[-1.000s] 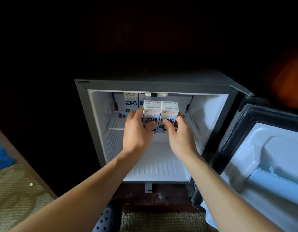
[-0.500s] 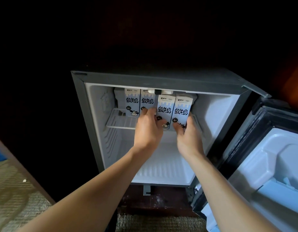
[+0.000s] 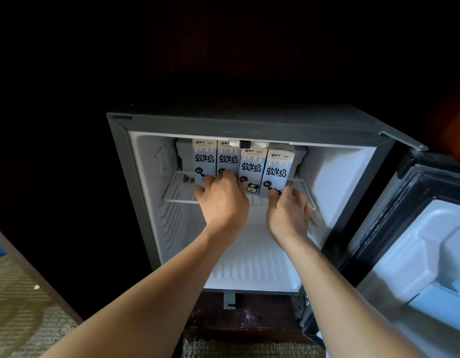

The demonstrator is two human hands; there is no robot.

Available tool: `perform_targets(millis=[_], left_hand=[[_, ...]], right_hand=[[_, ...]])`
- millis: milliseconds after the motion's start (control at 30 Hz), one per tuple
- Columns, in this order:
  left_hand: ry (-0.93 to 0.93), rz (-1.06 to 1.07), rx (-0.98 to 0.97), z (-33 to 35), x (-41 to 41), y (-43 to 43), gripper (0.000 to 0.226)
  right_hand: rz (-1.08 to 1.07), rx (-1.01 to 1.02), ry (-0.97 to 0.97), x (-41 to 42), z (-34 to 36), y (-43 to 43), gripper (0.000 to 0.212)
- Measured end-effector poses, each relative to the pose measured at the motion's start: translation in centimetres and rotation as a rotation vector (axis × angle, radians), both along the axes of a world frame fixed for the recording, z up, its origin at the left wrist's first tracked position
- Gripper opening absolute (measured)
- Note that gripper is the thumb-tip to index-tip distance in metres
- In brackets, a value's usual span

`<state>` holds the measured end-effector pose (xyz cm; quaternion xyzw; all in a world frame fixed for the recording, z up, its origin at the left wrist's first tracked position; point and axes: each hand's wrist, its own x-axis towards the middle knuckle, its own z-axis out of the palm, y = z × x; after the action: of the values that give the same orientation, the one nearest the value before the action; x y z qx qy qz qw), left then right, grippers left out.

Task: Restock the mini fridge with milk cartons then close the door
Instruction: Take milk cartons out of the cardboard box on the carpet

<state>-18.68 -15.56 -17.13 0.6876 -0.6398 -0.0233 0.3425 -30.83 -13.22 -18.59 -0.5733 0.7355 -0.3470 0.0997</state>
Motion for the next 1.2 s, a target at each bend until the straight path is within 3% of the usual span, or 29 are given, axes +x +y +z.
perform_targets(millis=[300,833,1000,1133,1200], left_hand=[[0.118,0.037,0.041,-1.3,-0.1,-1.5,0.031],[0.054,0.055,-0.003,-1.9,0.0,-2.2,0.034],[-0.070,-0.095,0.009,-2.1,1.2,0.1,0.030],[-0.313,-0.341,0.074,-1.3,4.3,2.8,0.036],[-0.409,-0.460,0.175,-0.3,5.7,4.2,0.049]], right_hand=[[-0.099,0.033,0.185,-0.2,-1.1,-1.9,0.045],[-0.114,0.186,0.287,-1.0,0.3,-2.7,0.047],[-0.047,0.136,0.258,-1.2,0.2,-1.6,0.043],[0.077,0.062,0.363,-1.6,-0.3,2.1,0.059],[0.165,0.105,0.346,-1.9,-0.1,4.5,0.062]])
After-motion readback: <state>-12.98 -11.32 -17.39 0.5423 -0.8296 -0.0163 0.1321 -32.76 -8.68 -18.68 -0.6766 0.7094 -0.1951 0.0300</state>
